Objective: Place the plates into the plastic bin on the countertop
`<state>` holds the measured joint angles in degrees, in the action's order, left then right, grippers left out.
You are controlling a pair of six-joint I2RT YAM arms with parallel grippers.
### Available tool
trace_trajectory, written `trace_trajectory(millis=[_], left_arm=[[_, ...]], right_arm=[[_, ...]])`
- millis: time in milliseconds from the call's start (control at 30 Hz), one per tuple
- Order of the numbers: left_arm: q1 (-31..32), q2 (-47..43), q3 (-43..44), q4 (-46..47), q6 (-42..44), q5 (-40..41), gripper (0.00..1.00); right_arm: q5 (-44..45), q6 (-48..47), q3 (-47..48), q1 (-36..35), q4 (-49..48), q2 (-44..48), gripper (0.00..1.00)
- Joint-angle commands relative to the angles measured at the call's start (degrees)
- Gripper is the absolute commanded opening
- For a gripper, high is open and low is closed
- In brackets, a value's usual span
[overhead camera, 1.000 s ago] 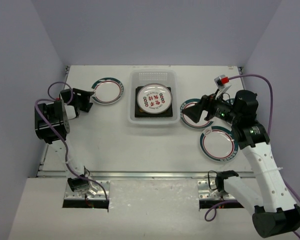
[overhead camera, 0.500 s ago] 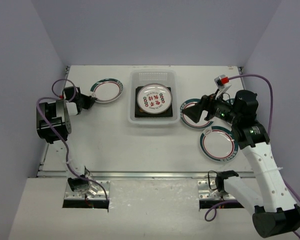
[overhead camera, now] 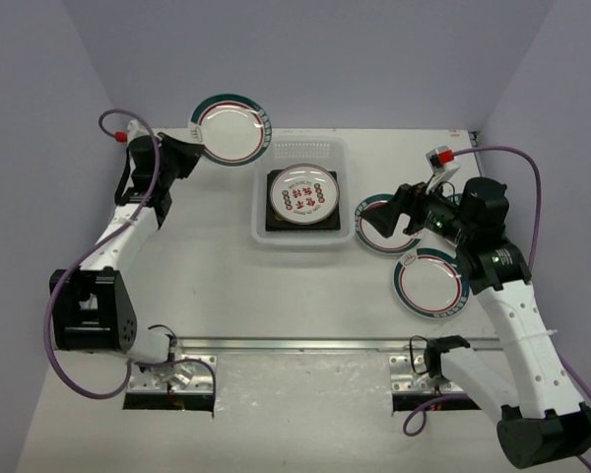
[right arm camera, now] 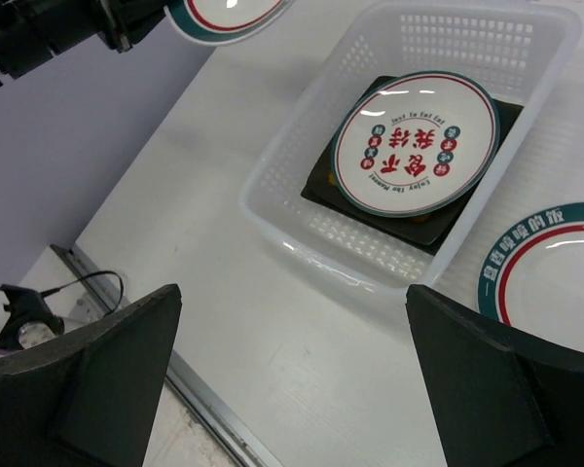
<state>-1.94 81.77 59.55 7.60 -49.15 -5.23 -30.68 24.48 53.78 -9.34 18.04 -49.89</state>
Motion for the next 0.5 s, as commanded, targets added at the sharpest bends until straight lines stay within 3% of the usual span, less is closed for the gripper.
trace_trajectory(millis=[0, 167, 467], left_arm=[[7.55, 3.93, 5.12, -2.35, 6.07, -6.47, 0.0], [13.9, 13.18, 12.64, -10.66, 10.79, -7.35, 0.0], [17.66, 23.51, 18.15, -14.72, 13.76, -10.57, 0.0]], right_arm=[[6.88, 1.89, -0.25, 0.18, -1.1, 1.14, 0.99], [8.78, 2.41, -0.18, 0.2, -0.46, 2.11, 0.99], [7.0, 2.41, -0.52, 0.2, 0.15, 2.86, 0.99]])
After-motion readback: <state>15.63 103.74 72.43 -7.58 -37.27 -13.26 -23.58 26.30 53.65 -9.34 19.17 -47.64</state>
